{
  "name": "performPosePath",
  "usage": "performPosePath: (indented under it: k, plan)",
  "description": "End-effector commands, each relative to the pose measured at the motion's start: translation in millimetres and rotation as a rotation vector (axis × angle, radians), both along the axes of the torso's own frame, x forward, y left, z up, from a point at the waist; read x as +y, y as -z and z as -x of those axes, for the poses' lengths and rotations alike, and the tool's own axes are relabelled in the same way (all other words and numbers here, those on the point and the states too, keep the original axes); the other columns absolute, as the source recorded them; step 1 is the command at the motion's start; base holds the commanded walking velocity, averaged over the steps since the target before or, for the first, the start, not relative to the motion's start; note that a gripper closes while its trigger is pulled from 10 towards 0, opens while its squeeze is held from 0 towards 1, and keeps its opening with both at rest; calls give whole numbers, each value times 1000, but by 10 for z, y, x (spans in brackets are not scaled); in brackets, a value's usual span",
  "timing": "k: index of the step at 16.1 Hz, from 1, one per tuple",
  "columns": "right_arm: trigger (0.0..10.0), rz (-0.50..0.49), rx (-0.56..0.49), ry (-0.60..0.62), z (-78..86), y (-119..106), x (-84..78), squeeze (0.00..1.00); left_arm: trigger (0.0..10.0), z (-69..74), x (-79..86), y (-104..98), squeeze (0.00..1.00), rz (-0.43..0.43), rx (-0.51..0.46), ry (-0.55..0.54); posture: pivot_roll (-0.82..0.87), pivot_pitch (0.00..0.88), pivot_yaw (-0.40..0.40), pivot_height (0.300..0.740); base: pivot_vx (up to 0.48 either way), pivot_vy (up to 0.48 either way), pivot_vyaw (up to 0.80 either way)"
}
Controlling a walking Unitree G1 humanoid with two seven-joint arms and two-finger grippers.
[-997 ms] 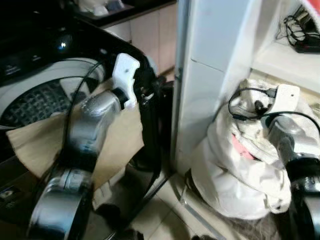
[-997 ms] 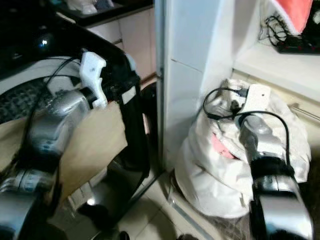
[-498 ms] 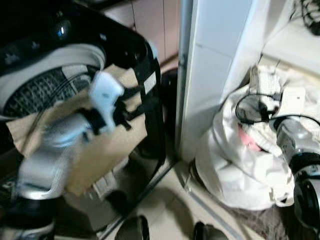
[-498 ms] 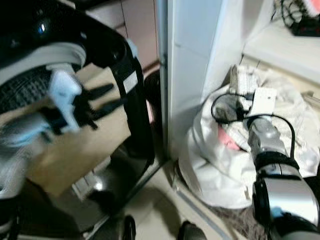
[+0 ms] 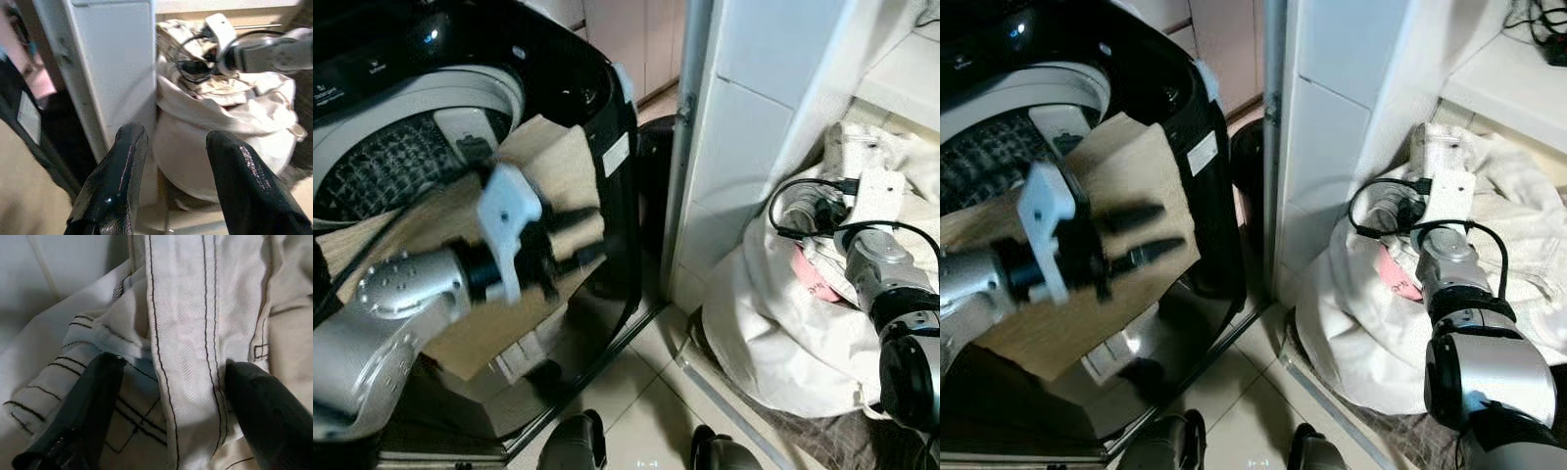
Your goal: Clothes washing
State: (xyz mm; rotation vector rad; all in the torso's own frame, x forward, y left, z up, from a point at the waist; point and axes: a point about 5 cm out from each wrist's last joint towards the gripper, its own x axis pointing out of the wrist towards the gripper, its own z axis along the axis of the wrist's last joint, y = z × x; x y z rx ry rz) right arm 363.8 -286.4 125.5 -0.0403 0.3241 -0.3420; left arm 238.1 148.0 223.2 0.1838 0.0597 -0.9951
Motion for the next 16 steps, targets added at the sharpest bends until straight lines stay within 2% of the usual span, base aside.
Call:
performPosePath:
  k: [1,16]
  plan:
    - [0,-41,20,8,11,52,25,0,10000,64,-31,-3,0,-11,15,42,342,202,64,740,0,0,0]
    - [0,-59,11,34,-26,-37,1,0,10000,75,-84,17,0,-1,47,27,324,192,26,740,0,0,0]
